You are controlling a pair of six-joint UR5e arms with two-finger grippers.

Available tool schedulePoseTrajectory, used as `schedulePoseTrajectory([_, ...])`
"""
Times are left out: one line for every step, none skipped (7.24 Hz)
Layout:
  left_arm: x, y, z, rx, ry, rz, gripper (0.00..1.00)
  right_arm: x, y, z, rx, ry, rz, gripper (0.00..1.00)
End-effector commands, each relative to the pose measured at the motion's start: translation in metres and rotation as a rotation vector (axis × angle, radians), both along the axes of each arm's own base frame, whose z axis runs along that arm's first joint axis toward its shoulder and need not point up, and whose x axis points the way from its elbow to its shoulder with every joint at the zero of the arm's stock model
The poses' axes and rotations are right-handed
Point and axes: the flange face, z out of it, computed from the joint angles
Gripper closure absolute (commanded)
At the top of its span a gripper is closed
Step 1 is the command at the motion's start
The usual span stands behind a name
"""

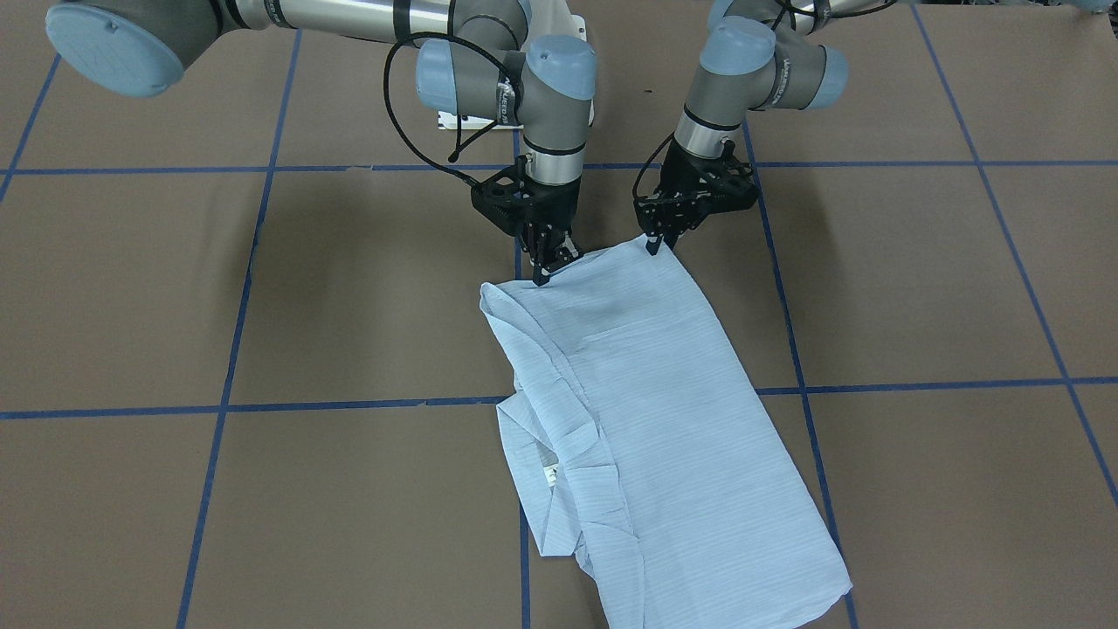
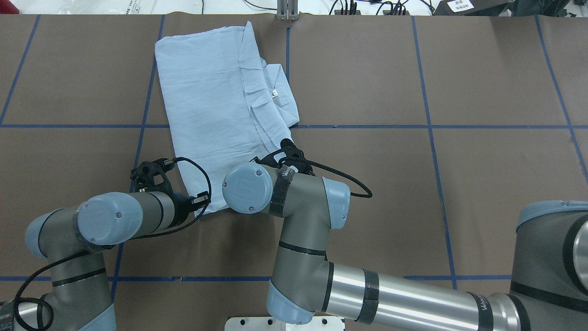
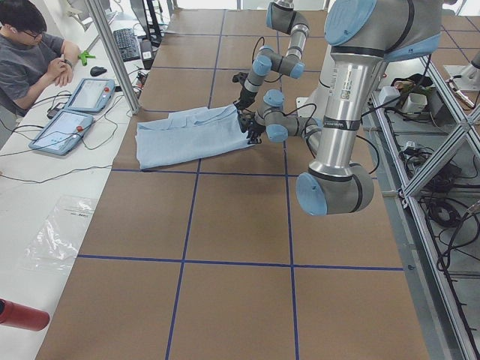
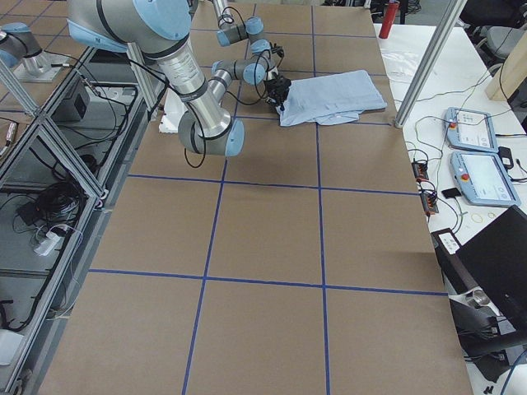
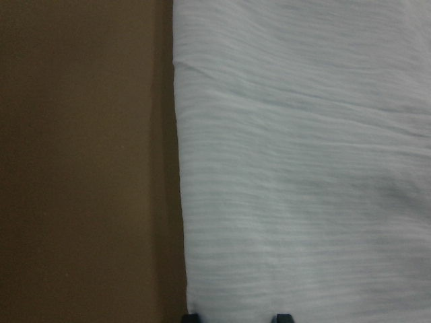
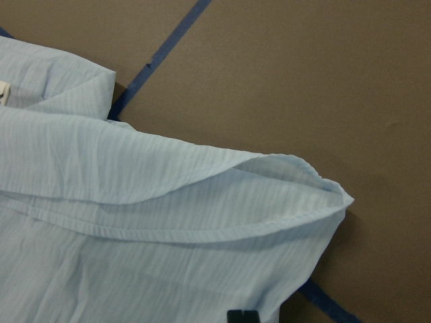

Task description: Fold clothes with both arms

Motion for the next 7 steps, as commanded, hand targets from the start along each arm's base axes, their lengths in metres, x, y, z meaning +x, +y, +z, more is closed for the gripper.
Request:
schedulePoseTrajectory([-0.013,0.005,-0.028,0.027,0.050,0.007,1.00,0.017,0.006,0.004,0.025,-0.012,-0.021,1.00])
schedulePoseTrajectory([-0.022,0.013,-0.046,0.018,0.090,0.048,1.00,0.046,0.016,0.005,0.050,-0.043,-0.043,1.00])
schedulePoseTrajectory([-0.030,0.017,-0.066,0.022,0.112,0.053,1.00,0.080,0.028,0.013,0.059,-0.072,-0.045,1.00])
schedulePoseTrajectory([-0.042,0.024,-0.090,0.020,0.145,0.051,1.00,0.116,0.047,0.008,0.059,-0.076,-0.056,1.00])
schedulePoseTrajectory([-0.048,0.046,-0.111,-0.016,0.175,0.066,1.00,0.154,0.091,-0.014,0.060,-0.070,-0.103,1.00])
schedulePoseTrajectory([-0.052,0.082,-0.134,-0.065,0.196,0.105,1.00,0.178,0.122,-0.030,0.057,-0.078,-0.140,1.00])
schedulePoseTrajectory([-0.061,0.114,-0.153,-0.099,0.223,0.143,1.00,0.188,0.135,-0.038,0.058,-0.089,-0.156,1.00])
